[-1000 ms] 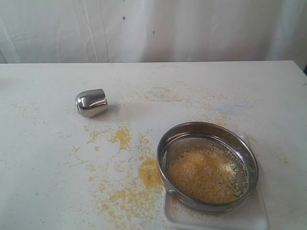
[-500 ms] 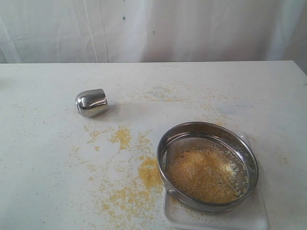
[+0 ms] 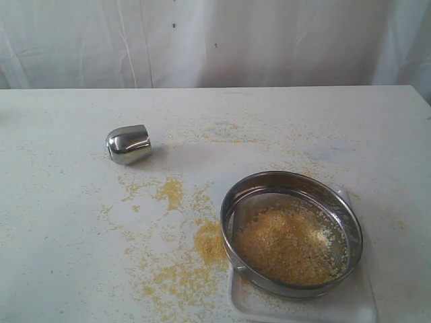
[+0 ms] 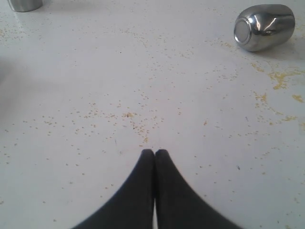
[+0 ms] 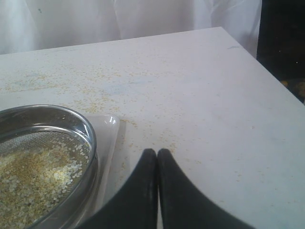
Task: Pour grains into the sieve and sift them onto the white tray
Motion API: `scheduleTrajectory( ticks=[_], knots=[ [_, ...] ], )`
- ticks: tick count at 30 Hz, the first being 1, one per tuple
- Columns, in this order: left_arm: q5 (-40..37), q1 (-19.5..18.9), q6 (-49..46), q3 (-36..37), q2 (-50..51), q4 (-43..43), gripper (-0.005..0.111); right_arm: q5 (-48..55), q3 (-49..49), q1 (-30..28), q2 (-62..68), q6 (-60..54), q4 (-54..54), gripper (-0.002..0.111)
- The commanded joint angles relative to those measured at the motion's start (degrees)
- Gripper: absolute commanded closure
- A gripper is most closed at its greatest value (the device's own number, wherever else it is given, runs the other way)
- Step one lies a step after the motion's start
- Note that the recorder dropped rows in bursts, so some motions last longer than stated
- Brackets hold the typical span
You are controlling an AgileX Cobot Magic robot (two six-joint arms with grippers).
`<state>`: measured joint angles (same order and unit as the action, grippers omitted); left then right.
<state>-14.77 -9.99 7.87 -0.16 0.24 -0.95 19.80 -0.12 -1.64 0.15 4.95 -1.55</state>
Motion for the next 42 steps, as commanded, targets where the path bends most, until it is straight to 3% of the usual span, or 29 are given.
scheduleTrajectory(
  ticks=[1,7,11,14,19,24,27,29,31,35,37,39,42],
  knots=[
    [0.17,-0.10,-0.13,0.16,-0.24,0.57,0.107,-0.08,0.12,-0.17,-0.15,-0.18,-0.93,0.108],
    [0.17,-0.10,-0.13,0.16,-0.24,0.57,0.107,-0.10,0.12,-0.17,-0.15,-1.20,-2.60,0.108],
    [0.17,-0.10,-0.13,0.16,-0.24,0.57,0.107,-1.04,0.12,-0.17,-0.15,-12.09,-12.85,0.108],
    [0.17,-0.10,-0.13,0.16,-0.24,0.57,0.107,-7.14,0.12,-0.17,-0.15,-13.53,-19.41,0.108],
    [0.17,-0.10,-0.13,0.16,-0.24,0.57,0.107,-33.88,0.12,-0.17,-0.15,-9.85,-18.71,0.108],
    [0.17,-0.10,-0.13,0.16,-0.24,0.57,0.107,-75.60,0.12,-0.17,-0.15,-4.95,-17.04,0.108],
    [0.17,-0.10,-0.13,0.16,-0.24,0.57,0.107,-86.87,-3.41,-0.17,-0.15,-7.00,-16.29,0.108],
    [0.17,-0.10,-0.13,0.16,-0.24,0.57,0.107,-84.19,-6.97,-0.17,-0.15,-6.87,-16.29,0.108],
    [0.17,-0.10,-0.13,0.16,-0.24,0.57,0.107,-75.26,-10.22,-0.17,-0.15,-8.09,-16.29,0.108],
    [0.17,-0.10,-0.13,0.16,-0.24,0.57,0.107,-38.10,-15.46,-0.17,1.01,-20.28,-16.29,0.108],
    [0.17,-0.10,-0.13,0.16,-0.24,0.57,0.107,-27.71,-15.24,-0.17,5.18,-23.28,-16.29,0.108],
    [0.17,-0.10,-0.13,0.16,-0.24,0.57,0.107,-25.45,-14.42,-0.17,11.61,-22.78,-16.29,0.108],
    [0.17,-0.10,-0.13,0.16,-0.24,0.57,0.107,-32.43,-14.52,-0.17,21.81,-18.58,-15.87,0.108]
  ],
)
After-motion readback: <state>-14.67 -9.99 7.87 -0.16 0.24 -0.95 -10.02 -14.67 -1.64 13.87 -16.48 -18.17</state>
